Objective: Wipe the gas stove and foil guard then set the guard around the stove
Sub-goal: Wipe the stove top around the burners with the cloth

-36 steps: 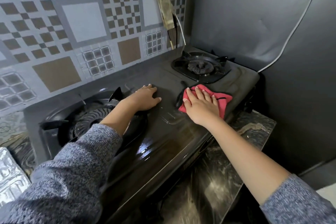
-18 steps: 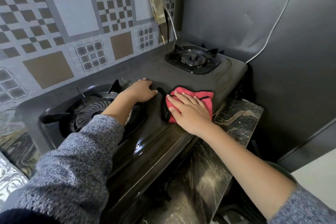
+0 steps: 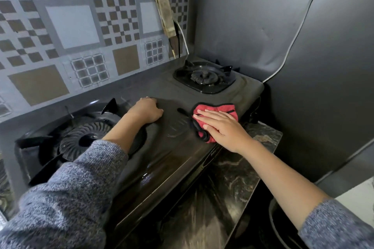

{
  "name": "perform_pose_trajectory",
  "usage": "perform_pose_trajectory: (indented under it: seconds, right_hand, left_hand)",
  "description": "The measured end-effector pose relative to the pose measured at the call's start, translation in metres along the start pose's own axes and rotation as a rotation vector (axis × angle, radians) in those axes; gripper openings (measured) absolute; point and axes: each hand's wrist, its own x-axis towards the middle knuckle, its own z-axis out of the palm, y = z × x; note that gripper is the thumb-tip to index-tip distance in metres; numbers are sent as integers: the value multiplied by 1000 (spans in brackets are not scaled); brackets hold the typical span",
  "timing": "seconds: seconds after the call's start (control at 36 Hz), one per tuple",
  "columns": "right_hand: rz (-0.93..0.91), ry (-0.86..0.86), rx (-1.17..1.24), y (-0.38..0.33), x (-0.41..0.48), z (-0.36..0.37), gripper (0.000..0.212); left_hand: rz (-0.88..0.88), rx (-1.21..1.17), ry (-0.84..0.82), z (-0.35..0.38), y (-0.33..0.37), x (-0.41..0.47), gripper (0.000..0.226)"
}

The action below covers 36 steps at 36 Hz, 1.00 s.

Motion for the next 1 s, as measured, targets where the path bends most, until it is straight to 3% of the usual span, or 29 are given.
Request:
perform_pose_trajectory:
  seconds: [0.14,0.47,0.67,0.75,1.0]
  right_hand:
    - [23,21,-38,44,16,-13,40]
    - [-3,56,-101,145,51,-39,41]
    - [15,96,-137,193,72,-47,59]
    - [34,82,-173,206,83,-50,45]
    - [89,-55,-223,233,121,-63,49]
  left_hand:
    - [-53,-10,32,9,22,9,54]
    - [-277,-163,170,34,80,36,50]
    - [-376,-158,246,43,97,47,50]
    - [-420,-151,274,46,105,51,50]
    - [-491,-178,300,48,116,60,50]
